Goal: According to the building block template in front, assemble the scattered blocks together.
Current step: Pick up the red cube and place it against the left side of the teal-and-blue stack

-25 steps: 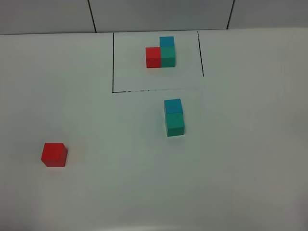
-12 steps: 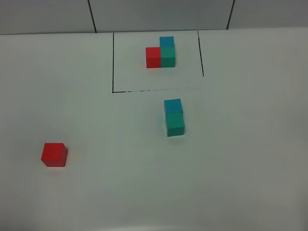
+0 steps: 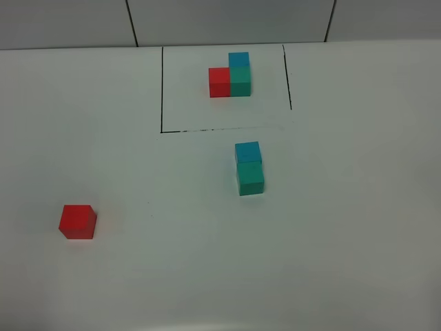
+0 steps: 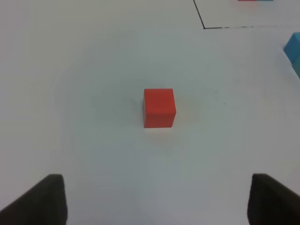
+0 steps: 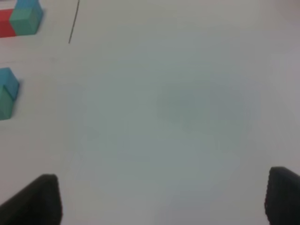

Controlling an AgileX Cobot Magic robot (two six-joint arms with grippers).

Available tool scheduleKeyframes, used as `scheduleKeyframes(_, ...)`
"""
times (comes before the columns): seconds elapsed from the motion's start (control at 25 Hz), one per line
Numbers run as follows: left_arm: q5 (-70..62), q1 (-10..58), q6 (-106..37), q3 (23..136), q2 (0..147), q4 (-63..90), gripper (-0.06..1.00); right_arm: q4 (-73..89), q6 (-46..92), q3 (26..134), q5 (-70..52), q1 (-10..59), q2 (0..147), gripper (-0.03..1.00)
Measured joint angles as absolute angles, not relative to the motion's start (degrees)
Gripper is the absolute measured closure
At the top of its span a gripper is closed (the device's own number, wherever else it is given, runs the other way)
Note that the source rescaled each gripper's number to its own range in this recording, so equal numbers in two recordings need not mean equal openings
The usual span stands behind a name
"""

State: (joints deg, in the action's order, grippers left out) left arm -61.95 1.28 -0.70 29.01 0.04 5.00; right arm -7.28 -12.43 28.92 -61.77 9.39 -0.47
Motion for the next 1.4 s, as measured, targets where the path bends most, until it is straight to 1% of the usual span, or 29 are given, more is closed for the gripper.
scheduleKeyframes(0.4, -62.0, 1.3, -0.7, 29.0, 0.0, 5.0, 0.07, -5.4, -7.8, 28.9, -61.7, 2.6, -0.5, 0.11)
scheduleKeyframes(0.96, -62.0, 1.3, -0.7, 29.0, 0.0, 5.0, 0.07, -4.1, -5.4, 28.9, -61.7, 1.0, -0.5, 0.11)
scheduleKeyframes(1.4, -62.0, 1.3, -0.7, 29.0, 0.0, 5.0, 0.07, -4.1, -4.7, 28.9, -61.7, 1.0, -0.5, 0.11)
